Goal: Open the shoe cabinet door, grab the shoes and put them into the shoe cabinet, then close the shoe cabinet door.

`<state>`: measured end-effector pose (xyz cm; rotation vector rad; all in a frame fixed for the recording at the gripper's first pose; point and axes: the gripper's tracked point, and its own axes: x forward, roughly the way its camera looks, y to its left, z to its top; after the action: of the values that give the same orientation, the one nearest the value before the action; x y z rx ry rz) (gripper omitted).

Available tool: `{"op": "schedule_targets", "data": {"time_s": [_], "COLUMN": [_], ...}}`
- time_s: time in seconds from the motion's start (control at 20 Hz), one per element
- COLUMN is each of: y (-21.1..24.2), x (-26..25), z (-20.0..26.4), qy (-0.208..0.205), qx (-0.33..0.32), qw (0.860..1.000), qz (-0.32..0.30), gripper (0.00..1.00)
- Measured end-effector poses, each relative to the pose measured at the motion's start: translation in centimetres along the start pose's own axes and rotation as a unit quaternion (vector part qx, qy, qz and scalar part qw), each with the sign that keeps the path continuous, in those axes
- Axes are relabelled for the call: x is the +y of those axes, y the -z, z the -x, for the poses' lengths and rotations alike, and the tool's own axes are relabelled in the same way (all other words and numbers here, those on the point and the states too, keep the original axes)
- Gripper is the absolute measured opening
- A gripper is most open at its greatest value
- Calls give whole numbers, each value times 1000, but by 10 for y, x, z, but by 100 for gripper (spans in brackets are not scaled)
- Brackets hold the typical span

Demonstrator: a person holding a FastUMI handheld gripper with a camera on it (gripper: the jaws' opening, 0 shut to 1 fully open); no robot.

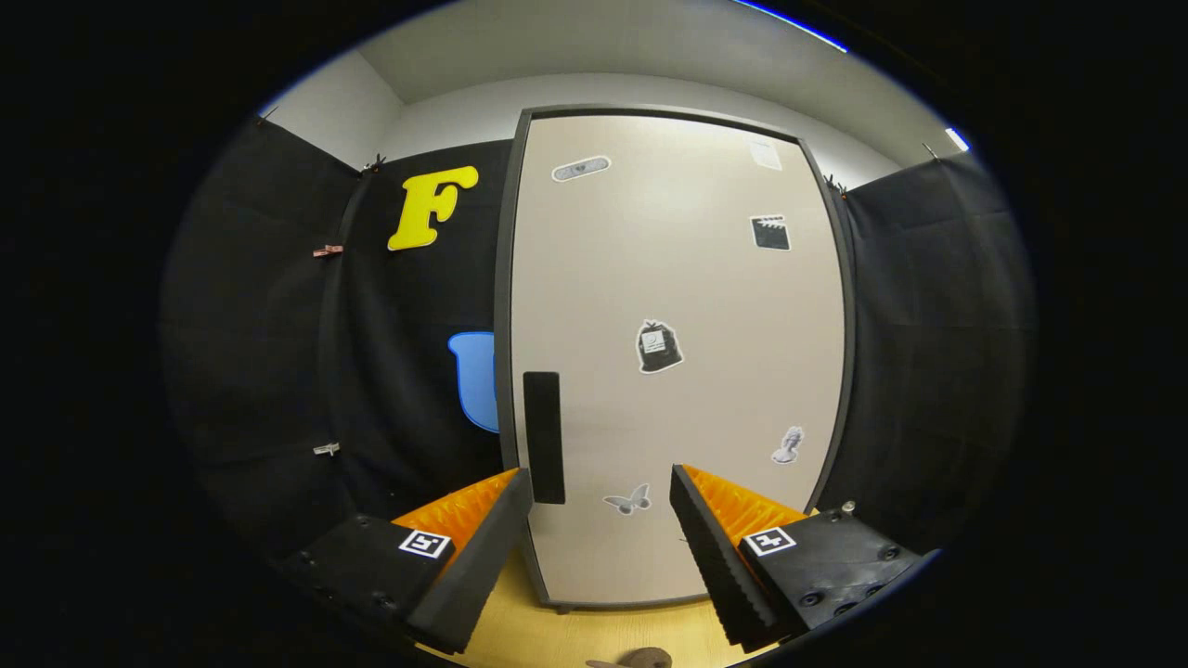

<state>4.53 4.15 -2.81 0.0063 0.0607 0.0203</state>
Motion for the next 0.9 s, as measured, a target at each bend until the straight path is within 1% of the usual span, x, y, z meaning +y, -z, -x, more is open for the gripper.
{"op": "schedule_targets", "data": {"time_s": [0.15, 0.4, 0.55, 0.6, 0.65, 0.8, 0.85, 0.9], "y": [9, 22, 20, 21, 22, 25, 27, 28], "x": [16, 29, 29, 27, 27, 27, 26, 25], "z": [-24, -64, -82, -86, -91, -101, -104, -106], "qy": [-5, 6, 17, 22, 27, 30, 32, 33], "qx": [9, 13, -2, -2, 0, 3, 4, 7], "qw": [1000, 1000, 1000, 1000, 1000, 999, 999, 999], "qz": [-7, -13, -5, -7, -11, -14, -13, -14], "gripper": [98, 98, 98, 98, 94, 94, 84, 79]}}
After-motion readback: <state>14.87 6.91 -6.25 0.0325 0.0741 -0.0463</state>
